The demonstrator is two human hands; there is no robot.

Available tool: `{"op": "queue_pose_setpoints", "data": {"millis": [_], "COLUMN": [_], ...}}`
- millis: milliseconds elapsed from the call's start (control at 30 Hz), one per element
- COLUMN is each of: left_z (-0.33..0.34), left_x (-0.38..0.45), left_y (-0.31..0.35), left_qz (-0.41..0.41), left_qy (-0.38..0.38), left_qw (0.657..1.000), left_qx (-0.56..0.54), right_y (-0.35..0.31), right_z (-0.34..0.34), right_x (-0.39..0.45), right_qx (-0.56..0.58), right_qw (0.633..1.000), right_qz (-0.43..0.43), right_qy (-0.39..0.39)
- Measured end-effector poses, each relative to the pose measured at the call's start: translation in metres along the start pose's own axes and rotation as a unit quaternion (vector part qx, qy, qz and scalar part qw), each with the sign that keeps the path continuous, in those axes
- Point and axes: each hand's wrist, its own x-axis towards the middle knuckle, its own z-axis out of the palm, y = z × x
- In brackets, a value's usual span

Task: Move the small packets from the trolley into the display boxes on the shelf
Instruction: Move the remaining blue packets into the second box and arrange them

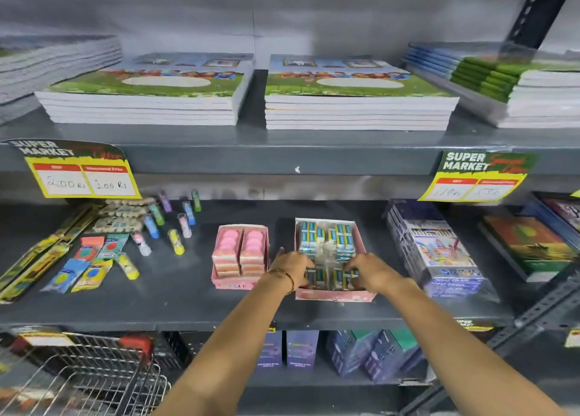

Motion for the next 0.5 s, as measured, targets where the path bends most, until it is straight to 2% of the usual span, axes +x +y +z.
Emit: {"op": "queue_pose_setpoints", "data": {"millis": [433,500], "left_z": [0.009,0.008], "left_x": [0.001,-0.001], "left_y": [0.007,0.008], "left_qz": [-0.008,-0.002], "left_qy": [0.031,0.034], "left_qw": [0.999,0.999], "left_qx": [0.03,0.007], "right_y": [-0.008,-0.01], "right_z": [0.001,-0.001], "right_x": [0.005,0.003], "right_qx": [-0.004,-0.009], "right_qw": [1.0,1.0], "right_qz": [0.004,0.009], "right_qy": [-0.007,-0.013]}}
